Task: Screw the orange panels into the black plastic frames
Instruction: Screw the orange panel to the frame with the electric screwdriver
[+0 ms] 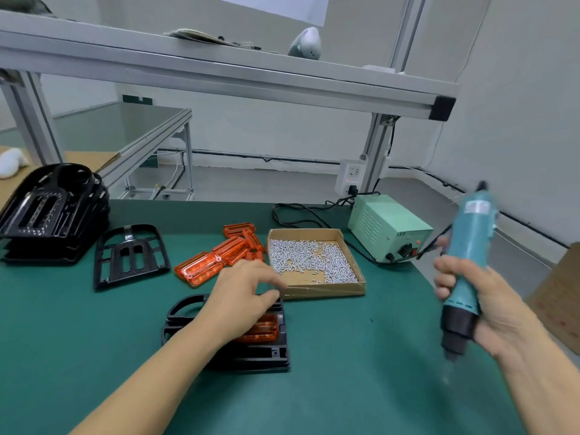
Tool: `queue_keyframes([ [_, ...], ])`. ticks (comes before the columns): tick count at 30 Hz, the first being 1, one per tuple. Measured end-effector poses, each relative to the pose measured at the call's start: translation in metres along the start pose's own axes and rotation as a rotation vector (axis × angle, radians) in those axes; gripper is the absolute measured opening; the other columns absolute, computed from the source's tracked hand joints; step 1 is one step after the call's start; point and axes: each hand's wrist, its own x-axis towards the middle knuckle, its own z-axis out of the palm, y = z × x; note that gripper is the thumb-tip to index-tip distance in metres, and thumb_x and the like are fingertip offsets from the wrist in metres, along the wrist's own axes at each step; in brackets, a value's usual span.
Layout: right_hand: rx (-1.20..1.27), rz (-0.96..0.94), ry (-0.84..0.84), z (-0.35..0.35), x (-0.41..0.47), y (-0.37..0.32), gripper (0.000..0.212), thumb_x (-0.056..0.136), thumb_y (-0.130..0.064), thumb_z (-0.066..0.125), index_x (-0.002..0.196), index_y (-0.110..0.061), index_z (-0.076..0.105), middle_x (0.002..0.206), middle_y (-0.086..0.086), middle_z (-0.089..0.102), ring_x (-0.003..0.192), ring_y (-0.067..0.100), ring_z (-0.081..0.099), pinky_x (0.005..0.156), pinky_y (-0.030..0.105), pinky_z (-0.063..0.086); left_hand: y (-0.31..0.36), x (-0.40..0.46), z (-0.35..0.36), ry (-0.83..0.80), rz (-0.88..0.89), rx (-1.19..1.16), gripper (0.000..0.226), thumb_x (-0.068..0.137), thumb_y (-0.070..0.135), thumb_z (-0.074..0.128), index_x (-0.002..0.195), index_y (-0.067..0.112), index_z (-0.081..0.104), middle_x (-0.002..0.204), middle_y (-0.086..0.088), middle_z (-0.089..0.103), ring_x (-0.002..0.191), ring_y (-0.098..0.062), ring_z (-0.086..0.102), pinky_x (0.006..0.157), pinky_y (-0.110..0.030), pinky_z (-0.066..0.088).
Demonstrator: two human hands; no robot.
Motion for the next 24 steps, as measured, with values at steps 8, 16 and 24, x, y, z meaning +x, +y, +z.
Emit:
queue_keyframes([
  [8, 0.390, -0.363, -0.084, 0.058, 0.003, 0.002, 0.028, 0.082, -0.015, 0.062, 0.108, -0.024, 0.062, 0.061, -0.009, 0.044, 0.050, 0.003, 0.043, 0.053, 0.017, 0.044, 0.022, 0.069, 0.035, -0.139, -0.133, 0.063, 0.016, 0.087, 0.020, 0.063, 0.097, 0.025, 0.074, 0.102, 0.006, 0.070, 0.100, -0.014, 0.060, 0.100, -0.036, 0.041],
  [16, 0.417, -0.381, -0.029, 0.081, 0.004, 0.016, 0.021, 0.076, -0.013, 0.065, 0.095, -0.023, 0.066, 0.061, -0.004, 0.050, 0.055, 0.009, 0.050, 0.061, 0.021, 0.049, 0.025, 0.097, 0.062, -0.206, -0.129, 0.308, 0.010, 0.084, 0.026, 0.069, 0.092, 0.026, 0.077, 0.100, 0.010, 0.071, 0.104, -0.014, 0.060, 0.108, -0.044, 0.033],
  [24, 0.306, -0.425, 0.022, 0.081, -0.002, 0.023, 0.021, 0.080, -0.010, 0.059, 0.098, -0.019, 0.060, 0.055, -0.006, 0.044, 0.047, 0.008, 0.045, 0.056, 0.022, 0.048, 0.022, 0.102, 0.074, -0.188, -0.087, 0.466, 0.013, 0.086, 0.014, 0.062, 0.094, 0.016, 0.073, 0.099, -0.001, 0.071, 0.100, -0.021, 0.062, 0.101, -0.040, 0.039],
])
